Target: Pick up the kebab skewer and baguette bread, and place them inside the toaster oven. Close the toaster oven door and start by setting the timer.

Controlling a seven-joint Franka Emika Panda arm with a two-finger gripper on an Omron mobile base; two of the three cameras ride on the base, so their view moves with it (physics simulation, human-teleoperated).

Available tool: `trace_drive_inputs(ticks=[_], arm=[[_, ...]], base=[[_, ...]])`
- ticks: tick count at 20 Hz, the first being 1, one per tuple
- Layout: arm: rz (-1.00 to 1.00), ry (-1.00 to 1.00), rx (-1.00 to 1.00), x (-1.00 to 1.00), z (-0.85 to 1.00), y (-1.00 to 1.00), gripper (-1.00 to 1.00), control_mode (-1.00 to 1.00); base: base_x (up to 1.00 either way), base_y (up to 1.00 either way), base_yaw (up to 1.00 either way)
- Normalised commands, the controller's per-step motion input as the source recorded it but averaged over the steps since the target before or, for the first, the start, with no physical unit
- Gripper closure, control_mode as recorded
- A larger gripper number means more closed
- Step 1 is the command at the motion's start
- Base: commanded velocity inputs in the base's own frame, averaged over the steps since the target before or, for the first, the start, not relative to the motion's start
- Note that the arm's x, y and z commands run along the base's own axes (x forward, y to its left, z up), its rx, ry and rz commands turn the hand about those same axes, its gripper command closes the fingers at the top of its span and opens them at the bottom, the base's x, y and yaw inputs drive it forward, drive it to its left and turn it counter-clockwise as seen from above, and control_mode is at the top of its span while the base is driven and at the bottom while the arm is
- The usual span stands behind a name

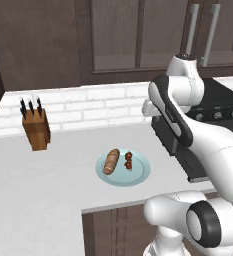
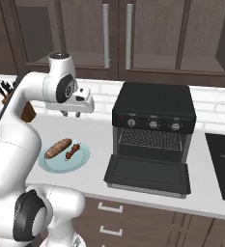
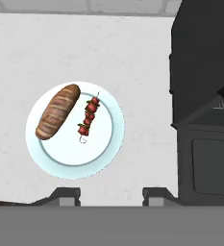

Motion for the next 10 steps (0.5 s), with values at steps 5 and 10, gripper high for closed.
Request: trace_drive_inputs(ticks=[5,10], arm=[[0.00,-0.03,0.05,-0.16,-0.01,-0.36,-1.00,-1.00],[0.00,-0.05,0.16,-0.41,-0.10,-0.91,-1.00,-1.00]], base=[[0.00,0.00,0.00],[0.00,0.00,0.00]])
